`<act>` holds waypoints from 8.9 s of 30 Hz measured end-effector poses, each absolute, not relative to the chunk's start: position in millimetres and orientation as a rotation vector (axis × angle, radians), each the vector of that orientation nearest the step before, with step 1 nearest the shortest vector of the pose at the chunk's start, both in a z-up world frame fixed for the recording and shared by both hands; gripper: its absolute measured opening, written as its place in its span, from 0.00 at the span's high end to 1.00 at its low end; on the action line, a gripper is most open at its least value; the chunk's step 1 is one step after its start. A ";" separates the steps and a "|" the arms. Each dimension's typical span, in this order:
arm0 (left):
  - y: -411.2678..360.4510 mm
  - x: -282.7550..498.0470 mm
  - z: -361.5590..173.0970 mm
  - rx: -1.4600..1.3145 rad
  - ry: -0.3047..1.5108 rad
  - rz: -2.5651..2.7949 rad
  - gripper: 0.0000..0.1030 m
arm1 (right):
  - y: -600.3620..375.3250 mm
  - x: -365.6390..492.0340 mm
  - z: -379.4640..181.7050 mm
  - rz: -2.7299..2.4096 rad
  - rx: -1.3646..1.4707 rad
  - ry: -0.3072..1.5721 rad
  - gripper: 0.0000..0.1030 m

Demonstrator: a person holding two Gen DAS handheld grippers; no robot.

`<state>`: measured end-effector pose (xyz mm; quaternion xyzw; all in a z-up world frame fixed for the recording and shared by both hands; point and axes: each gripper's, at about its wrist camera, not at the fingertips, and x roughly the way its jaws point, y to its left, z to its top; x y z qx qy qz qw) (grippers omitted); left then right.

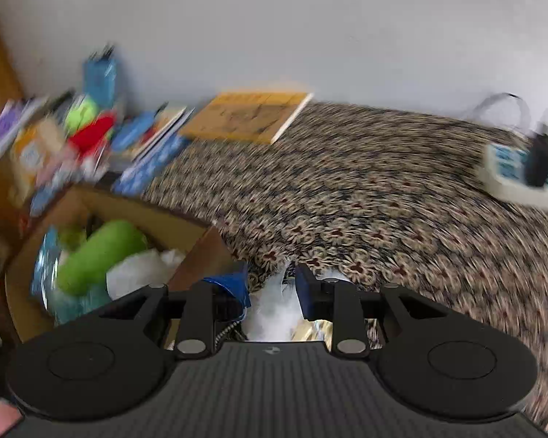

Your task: Organize soft objects

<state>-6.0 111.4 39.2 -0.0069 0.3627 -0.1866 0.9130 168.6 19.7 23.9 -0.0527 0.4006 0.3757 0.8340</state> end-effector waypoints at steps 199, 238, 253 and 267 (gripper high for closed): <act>126.7 -51.4 57.1 0.062 0.971 0.139 0.36 | -30.1 -27.8 34.3 0.242 0.052 0.929 0.82; 317.3 -72.2 68.0 -0.027 0.892 0.222 0.35 | 137.0 -68.1 50.5 0.264 0.037 0.895 0.81; 340.5 -62.0 58.0 -0.074 0.915 0.291 0.35 | 155.1 -59.2 47.1 0.324 0.008 0.872 0.81; 330.6 -46.3 52.4 -0.044 0.932 0.314 0.35 | 150.9 -39.7 46.4 0.313 0.021 0.846 0.81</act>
